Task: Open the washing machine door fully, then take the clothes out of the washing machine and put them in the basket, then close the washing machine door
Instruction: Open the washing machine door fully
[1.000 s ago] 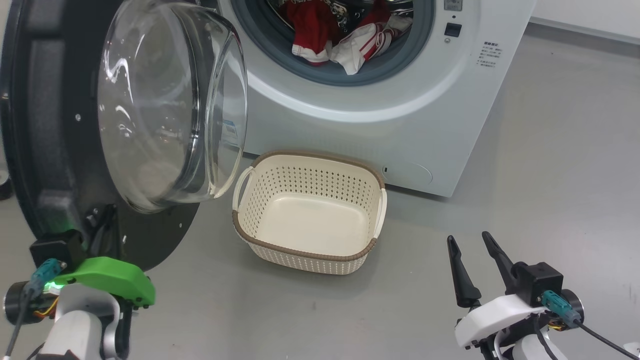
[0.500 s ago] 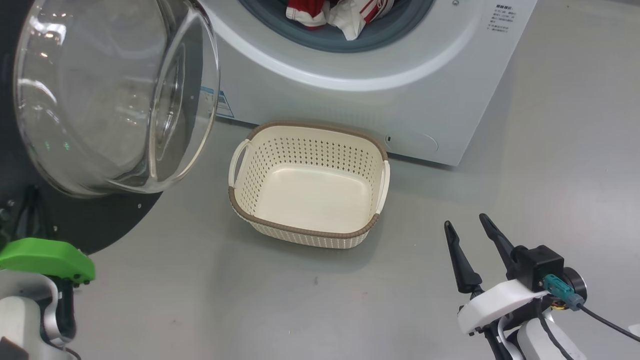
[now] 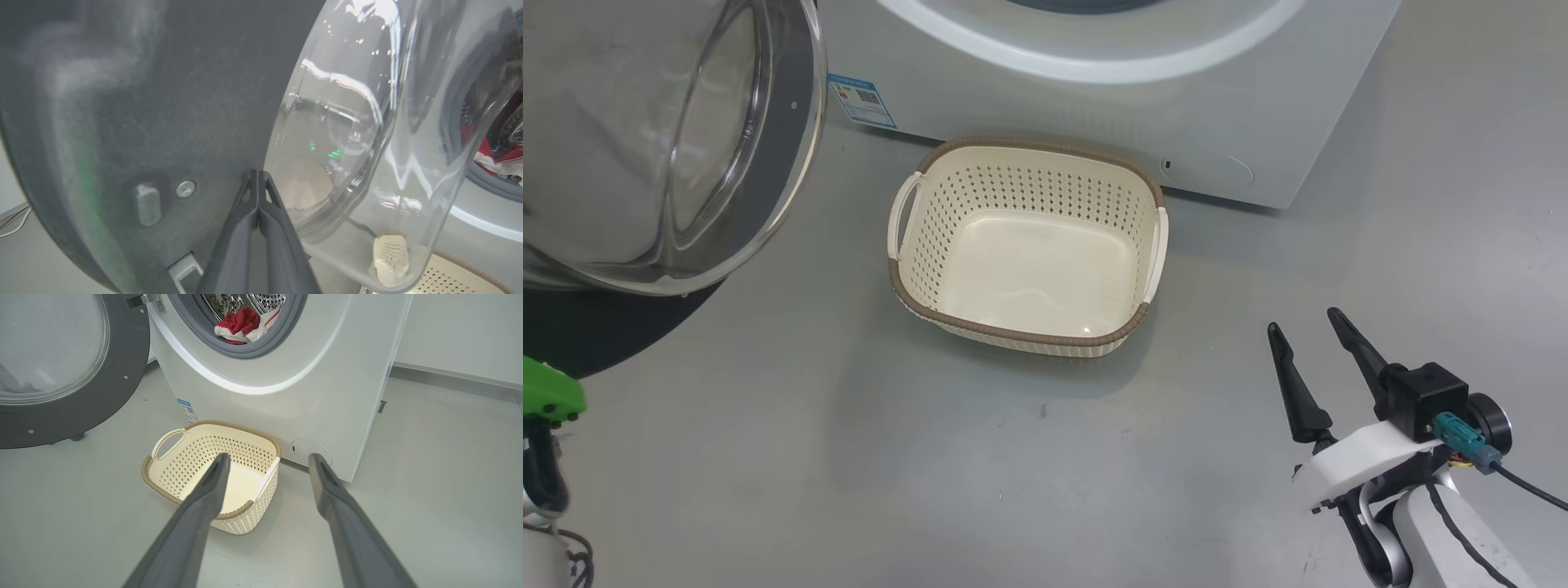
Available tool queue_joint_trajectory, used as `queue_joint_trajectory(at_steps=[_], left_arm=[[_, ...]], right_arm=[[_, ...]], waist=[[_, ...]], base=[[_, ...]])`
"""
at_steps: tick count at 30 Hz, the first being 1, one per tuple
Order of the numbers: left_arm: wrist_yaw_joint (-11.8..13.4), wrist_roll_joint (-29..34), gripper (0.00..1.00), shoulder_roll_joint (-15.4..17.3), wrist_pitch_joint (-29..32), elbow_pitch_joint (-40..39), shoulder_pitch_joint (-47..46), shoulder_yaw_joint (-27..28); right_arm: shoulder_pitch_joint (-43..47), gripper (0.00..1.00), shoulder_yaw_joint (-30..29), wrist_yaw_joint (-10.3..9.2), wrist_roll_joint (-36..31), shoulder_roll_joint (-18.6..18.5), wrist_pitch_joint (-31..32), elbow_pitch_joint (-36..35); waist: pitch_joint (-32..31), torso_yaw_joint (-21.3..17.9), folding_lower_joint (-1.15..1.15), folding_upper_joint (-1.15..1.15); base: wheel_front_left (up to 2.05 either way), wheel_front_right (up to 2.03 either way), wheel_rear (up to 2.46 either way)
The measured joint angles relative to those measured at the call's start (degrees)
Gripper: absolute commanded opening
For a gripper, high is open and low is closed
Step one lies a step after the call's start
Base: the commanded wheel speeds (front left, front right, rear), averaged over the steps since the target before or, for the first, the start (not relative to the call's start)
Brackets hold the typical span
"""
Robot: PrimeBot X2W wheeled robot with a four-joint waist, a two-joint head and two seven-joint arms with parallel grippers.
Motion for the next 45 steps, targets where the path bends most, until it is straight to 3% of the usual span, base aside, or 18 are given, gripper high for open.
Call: queue_joint_trajectory(at_steps=[19, 29, 45], left_arm=[[-0.6, -2.3, 0.00, 2.9, -2.7, 7.8, -5.5, 2.7], [-2.1, -0.8, 0.00, 2.8, -4.7, 11.3, -5.7, 1.0], [-4.1, 4.3, 0.00, 0.8, -7.6, 9.6, -2.3, -4.0]], right_arm=[[-1.1, 1.00, -0.4, 0.00, -0.5, -1.3, 1.2, -1.3], [-1.1, 1.00, -0.3, 0.05, -0.5, -0.6, 0.9, -0.1], [-1.1, 1.00, -0.5, 0.52, 1.9, 3.0, -1.4, 3.4]], waist=[[4.7, 0.0, 0.00, 0.00], [2.5, 0.1, 0.00, 0.00], [-4.9, -1.7, 0.00, 0.00]], base=[[0.00, 0.00, 0.00], [0.00, 0.00, 0.00], [0.00, 0.00, 0.00]])
